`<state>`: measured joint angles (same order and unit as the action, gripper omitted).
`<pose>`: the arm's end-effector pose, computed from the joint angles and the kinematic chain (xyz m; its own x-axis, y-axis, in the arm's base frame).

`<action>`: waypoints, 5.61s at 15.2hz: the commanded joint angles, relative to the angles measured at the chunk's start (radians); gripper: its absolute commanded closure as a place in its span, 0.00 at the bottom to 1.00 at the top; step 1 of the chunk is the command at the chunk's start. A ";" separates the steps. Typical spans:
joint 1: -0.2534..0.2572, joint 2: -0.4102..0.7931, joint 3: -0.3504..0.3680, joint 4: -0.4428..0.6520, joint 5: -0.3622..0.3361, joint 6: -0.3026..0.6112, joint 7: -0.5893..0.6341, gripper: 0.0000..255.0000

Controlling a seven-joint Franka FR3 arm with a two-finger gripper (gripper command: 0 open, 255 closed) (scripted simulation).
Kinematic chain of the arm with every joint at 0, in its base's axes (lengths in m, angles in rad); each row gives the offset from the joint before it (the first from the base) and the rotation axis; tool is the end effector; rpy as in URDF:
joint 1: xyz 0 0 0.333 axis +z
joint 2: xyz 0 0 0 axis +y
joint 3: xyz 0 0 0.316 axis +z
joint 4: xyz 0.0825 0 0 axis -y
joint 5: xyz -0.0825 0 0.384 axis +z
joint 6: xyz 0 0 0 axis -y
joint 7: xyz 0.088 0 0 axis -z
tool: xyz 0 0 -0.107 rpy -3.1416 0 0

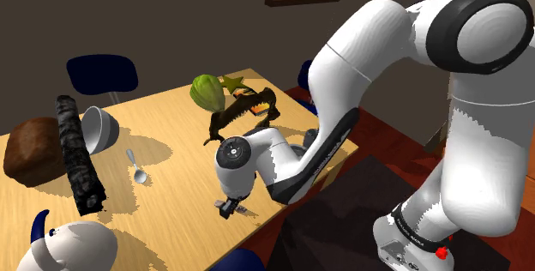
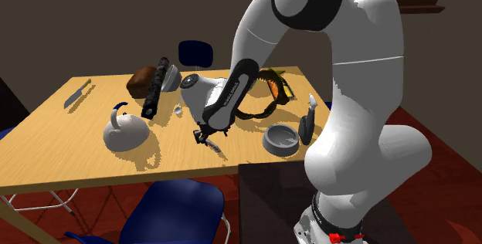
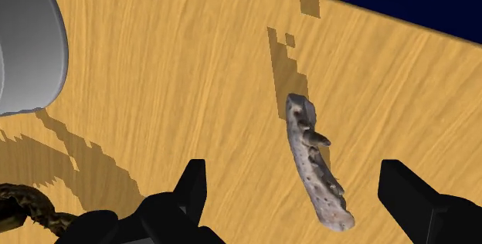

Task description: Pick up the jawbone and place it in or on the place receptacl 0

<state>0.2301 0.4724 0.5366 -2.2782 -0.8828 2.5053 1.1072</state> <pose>0.3523 0.3689 0.1627 0.9210 0.3794 0.0883 0.3529 -0.9087 0.2232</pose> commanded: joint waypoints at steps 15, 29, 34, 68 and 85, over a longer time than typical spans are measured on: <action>0.061 0.131 -0.091 0.069 -0.133 0.039 0.089 0.00; 0.042 0.091 -0.065 0.051 -0.096 0.025 0.058 1.00; 0.008 0.024 -0.021 0.024 -0.029 0.000 0.004 1.00; -0.433 -0.544 -0.078 -0.478 0.343 0.267 -0.739 1.00; -0.545 -0.313 -0.243 -0.420 -0.249 0.393 -0.422 1.00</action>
<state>-0.3216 0.1293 0.3090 -2.7156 -1.0692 2.8963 0.6333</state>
